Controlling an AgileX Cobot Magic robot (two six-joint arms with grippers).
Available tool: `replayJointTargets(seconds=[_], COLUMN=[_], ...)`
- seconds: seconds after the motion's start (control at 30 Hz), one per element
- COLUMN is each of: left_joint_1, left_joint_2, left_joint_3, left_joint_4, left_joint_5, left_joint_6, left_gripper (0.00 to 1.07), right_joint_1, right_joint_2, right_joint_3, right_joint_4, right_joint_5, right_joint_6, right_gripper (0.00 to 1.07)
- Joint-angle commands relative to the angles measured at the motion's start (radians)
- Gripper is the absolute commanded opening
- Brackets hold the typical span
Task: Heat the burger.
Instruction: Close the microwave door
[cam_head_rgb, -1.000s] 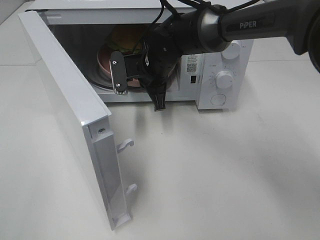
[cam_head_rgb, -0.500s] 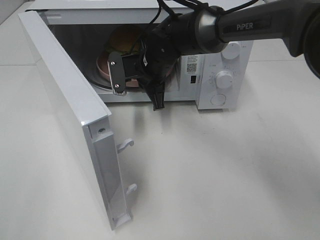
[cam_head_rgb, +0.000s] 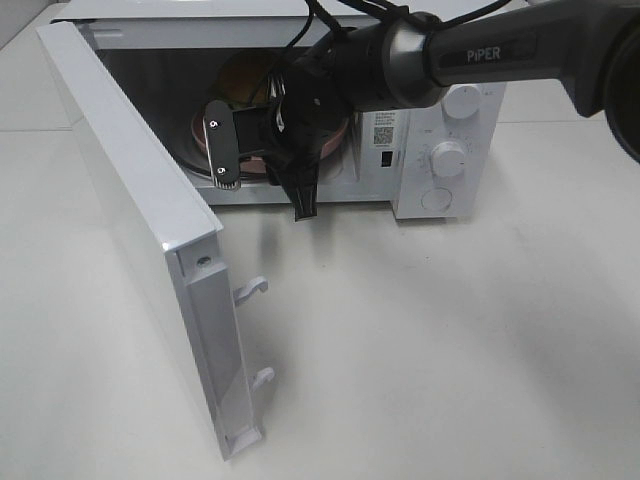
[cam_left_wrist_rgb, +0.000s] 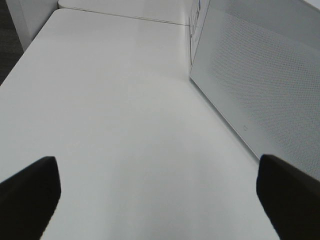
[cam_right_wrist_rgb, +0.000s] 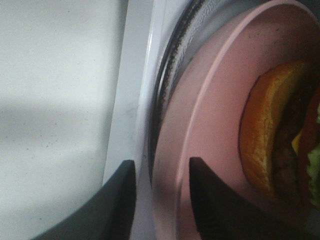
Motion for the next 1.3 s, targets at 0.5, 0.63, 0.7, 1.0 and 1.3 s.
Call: replayJointTargets(seconds=[0.5, 0.63, 0.7, 1.0, 1.3], left_joint_1=[-0.001, -0.001, -0.001, -0.001, -0.001], left_joint_2=[-0.018, -0.018, -0.018, -0.018, -0.018], left_joint_3=[0.000, 0.000, 0.000, 0.000, 0.000], left_joint_4=[-0.004, -0.004, -0.004, -0.004, -0.004], left_joint_5=[-0.015, -0.015, -0.015, -0.015, -0.015], left_joint_6=[-0.003, -0.003, -0.003, -0.003, -0.003], left_gripper=[1.02, 1.02, 1.02, 1.02, 1.02], right_joint_1=[-0.001, -0.001, -0.001, -0.004, -0.004], right_joint_2=[-0.103, -0.145, -0.165, -0.252, -0.400], right_joint_3=[0.101, 0.155, 0.178, 0.290, 0.444], right_joint_4=[0.003, 0.003, 0.003, 0.003, 0.003], right_joint_5=[-0.021, -0.024, -0.035, -0.061, -0.068], right_joint_6=[0.031, 0.031, 0.031, 0.057, 0.122], right_gripper=[0.56, 0.67, 0.71, 0.77, 0.77])
